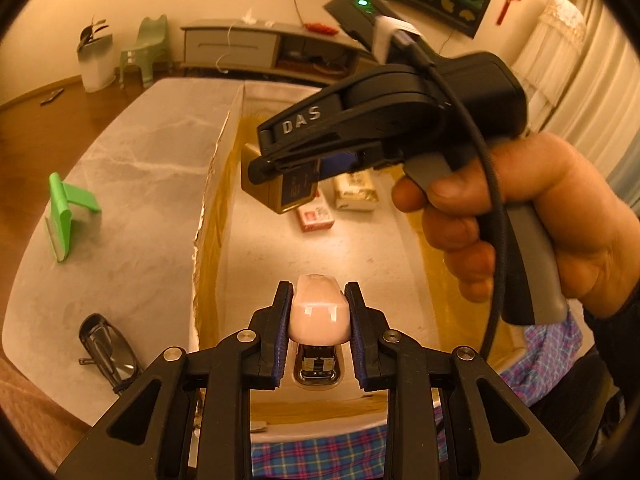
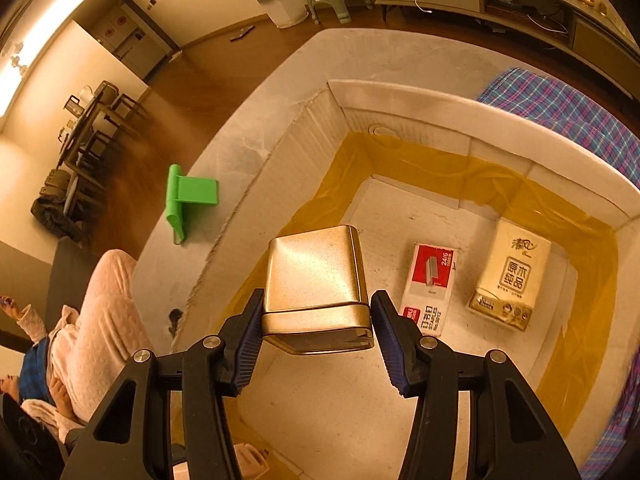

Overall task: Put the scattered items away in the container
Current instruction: 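Lower the gold box into the cardboard box and open the right tool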

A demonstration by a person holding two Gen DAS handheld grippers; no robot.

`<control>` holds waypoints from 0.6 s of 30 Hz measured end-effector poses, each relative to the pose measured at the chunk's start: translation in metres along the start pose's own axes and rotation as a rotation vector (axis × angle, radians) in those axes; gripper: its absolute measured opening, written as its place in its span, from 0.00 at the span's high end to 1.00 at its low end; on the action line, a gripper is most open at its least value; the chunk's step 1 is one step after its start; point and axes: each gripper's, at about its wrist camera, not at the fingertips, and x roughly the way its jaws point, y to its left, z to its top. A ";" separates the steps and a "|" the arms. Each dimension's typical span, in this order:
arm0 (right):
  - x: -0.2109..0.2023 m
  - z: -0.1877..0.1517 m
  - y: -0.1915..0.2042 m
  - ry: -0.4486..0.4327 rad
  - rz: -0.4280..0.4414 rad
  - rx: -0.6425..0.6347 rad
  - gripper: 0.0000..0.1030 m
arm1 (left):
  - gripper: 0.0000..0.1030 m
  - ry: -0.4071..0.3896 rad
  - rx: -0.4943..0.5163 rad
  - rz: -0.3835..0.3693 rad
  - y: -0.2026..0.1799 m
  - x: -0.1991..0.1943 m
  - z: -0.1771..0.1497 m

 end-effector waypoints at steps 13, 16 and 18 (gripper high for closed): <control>0.034 0.018 -0.015 0.041 -0.044 0.024 0.48 | 0.74 0.061 0.018 0.051 -0.006 0.015 0.003; 0.038 0.020 -0.012 0.037 -0.053 0.024 0.48 | 0.74 0.071 0.016 0.051 -0.007 0.015 0.004; 0.040 0.021 -0.010 0.035 -0.061 0.024 0.48 | 0.74 0.078 0.009 0.050 -0.007 0.015 0.006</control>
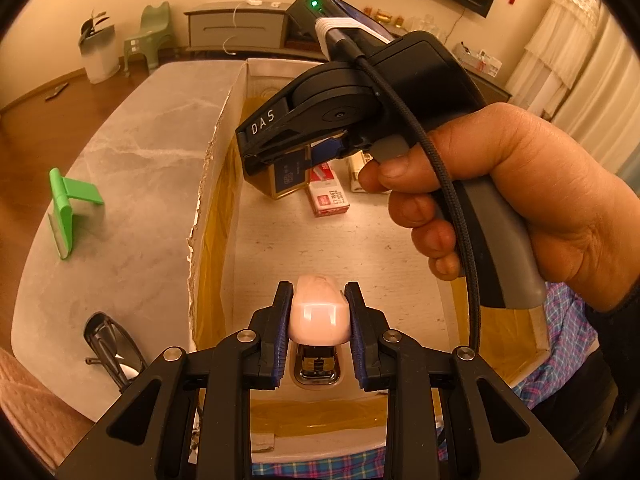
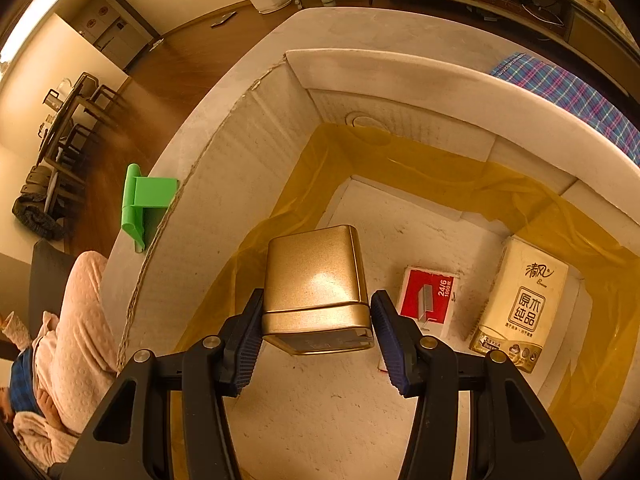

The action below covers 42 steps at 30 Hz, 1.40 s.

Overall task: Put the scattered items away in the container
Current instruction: 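Lower the gold box into the cardboard box and open the right tool, then open the left tool to drop the white stapler into the box, then move both tools back over the shirt toward the remaining items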

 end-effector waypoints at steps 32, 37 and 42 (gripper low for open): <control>-0.085 -0.074 -0.021 -0.058 0.164 -0.011 0.39 | 0.67 0.010 0.000 0.031 -0.029 -0.037 -0.011; -0.105 -0.092 -0.030 -0.084 0.160 -0.027 0.36 | 0.67 0.007 0.014 0.044 -0.042 -0.046 -0.016; -0.123 -0.108 -0.037 -0.121 0.144 -0.052 0.36 | 0.65 0.002 0.037 0.050 -0.058 -0.055 -0.021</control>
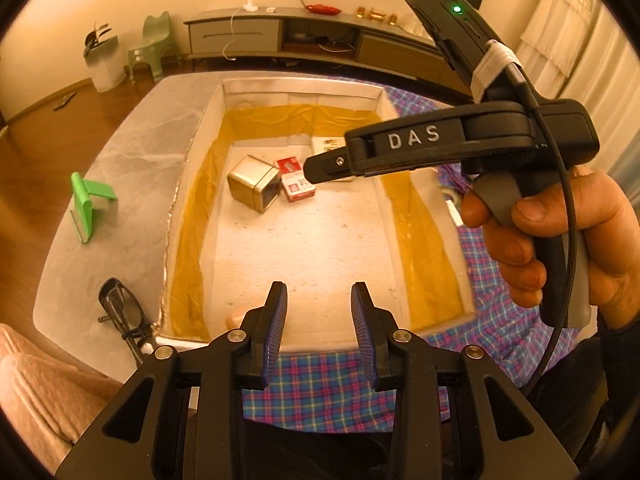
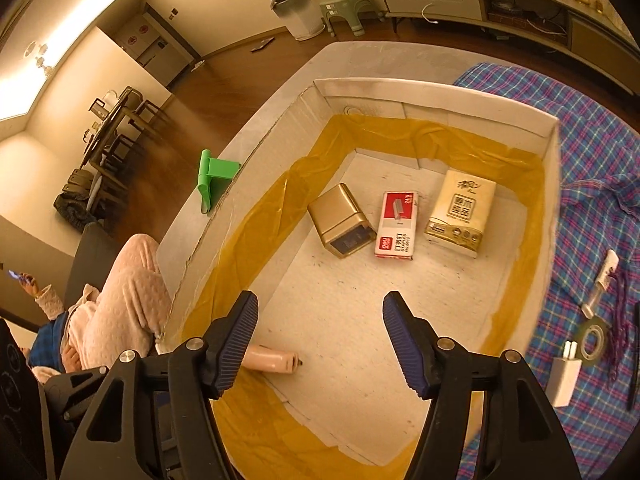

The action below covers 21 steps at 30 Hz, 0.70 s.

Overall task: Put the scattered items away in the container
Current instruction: 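Move both tools back over the shirt toward the remaining items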

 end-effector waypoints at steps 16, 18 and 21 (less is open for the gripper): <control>-0.065 -0.083 0.000 -0.207 -0.041 -0.154 0.35 | 0.65 -0.034 0.019 0.011 -0.039 -0.017 -0.027; -0.076 -0.094 -0.002 -0.243 -0.026 -0.156 0.35 | 0.65 -0.050 0.032 0.006 -0.047 -0.020 -0.030; -0.095 -0.109 -0.011 -0.297 0.013 -0.140 0.35 | 0.65 -0.076 0.058 0.000 -0.061 -0.026 -0.036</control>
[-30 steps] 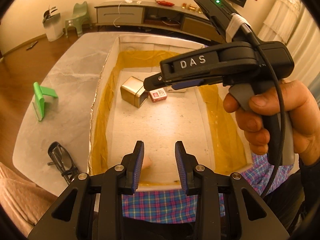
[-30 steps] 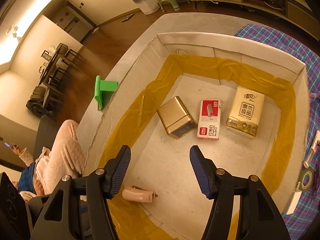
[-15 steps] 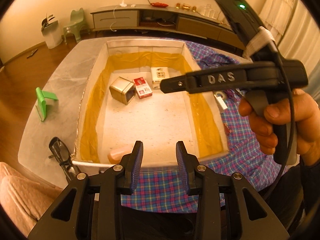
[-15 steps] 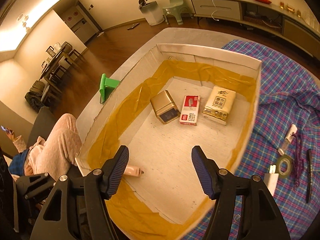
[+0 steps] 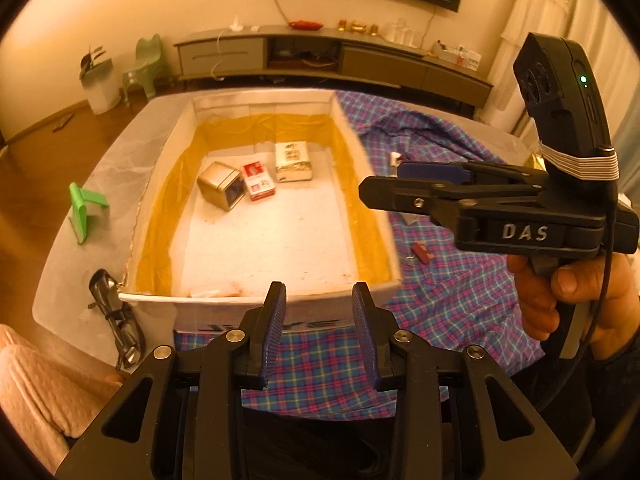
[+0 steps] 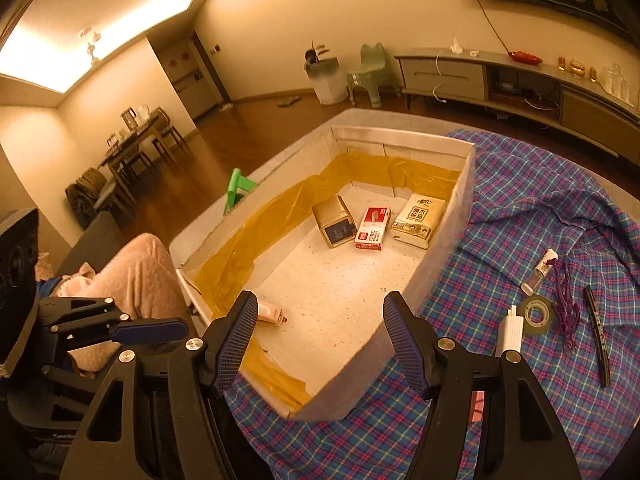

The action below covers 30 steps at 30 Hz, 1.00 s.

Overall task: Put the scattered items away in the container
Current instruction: 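Move both tools back over the shirt toward the remaining items, then grasp the black marker with the right tool while the left tool approaches the pink binder clip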

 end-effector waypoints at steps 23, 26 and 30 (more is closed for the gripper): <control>-0.052 -0.103 -0.137 -0.069 -0.097 0.291 0.39 | 0.60 0.082 0.139 -0.147 -0.114 0.060 -0.009; -0.050 -0.101 -0.154 -0.054 -0.141 0.296 0.39 | 0.57 0.091 0.137 -0.143 -0.120 0.075 -0.005; -0.047 -0.090 -0.183 -0.028 -0.227 0.287 0.39 | 0.57 0.127 0.103 -0.153 -0.125 0.109 0.001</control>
